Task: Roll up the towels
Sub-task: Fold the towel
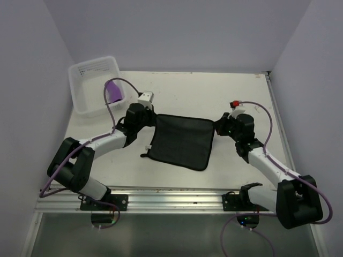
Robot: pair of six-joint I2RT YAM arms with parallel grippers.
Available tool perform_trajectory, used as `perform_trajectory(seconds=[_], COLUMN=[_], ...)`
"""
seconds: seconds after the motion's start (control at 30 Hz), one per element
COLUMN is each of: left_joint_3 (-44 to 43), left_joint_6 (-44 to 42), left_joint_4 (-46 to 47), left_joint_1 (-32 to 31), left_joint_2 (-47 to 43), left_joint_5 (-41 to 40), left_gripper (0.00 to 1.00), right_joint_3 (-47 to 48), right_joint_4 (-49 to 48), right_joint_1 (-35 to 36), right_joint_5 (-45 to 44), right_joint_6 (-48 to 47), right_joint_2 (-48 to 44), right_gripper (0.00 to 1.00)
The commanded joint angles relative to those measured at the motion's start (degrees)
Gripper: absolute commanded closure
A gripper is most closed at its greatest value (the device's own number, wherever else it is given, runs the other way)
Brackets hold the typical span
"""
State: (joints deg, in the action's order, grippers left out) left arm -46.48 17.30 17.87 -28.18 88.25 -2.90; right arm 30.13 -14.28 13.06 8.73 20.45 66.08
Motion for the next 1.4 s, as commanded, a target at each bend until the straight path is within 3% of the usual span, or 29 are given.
perform_trajectory(seconds=[0.0, 0.5, 0.87, 1.37], left_joint_3=[4.28, 18.35, 22.31, 27.76], left_joint_6=[-1.48, -0.25, 1.16, 2.04], left_joint_4=[7.79, 12.1, 11.32, 8.5], left_joint_1=[0.32, 0.41, 0.24, -0.47], left_joint_2=[-4.48, -12.48, -16.61, -21.71], left_joint_5=[0.26, 0.79, 2.63, 3.51], left_gripper=[1.0, 1.0, 1.0, 1.0], right_joint_3=[-1.91, -10.53, -12.03, -15.18], right_joint_4=[0.04, 7.95, 16.28, 19.38], right_joint_1=[-0.05, 1.62, 2.59, 3.46], right_joint_5=[1.29, 5.51, 3.4, 4.8], right_joint_6=[-1.9, -0.24, 4.86, 8.03], right_joint_2=[-4.73, -20.9, -23.89, -23.98], right_gripper=[1.0, 1.0, 1.0, 1.0])
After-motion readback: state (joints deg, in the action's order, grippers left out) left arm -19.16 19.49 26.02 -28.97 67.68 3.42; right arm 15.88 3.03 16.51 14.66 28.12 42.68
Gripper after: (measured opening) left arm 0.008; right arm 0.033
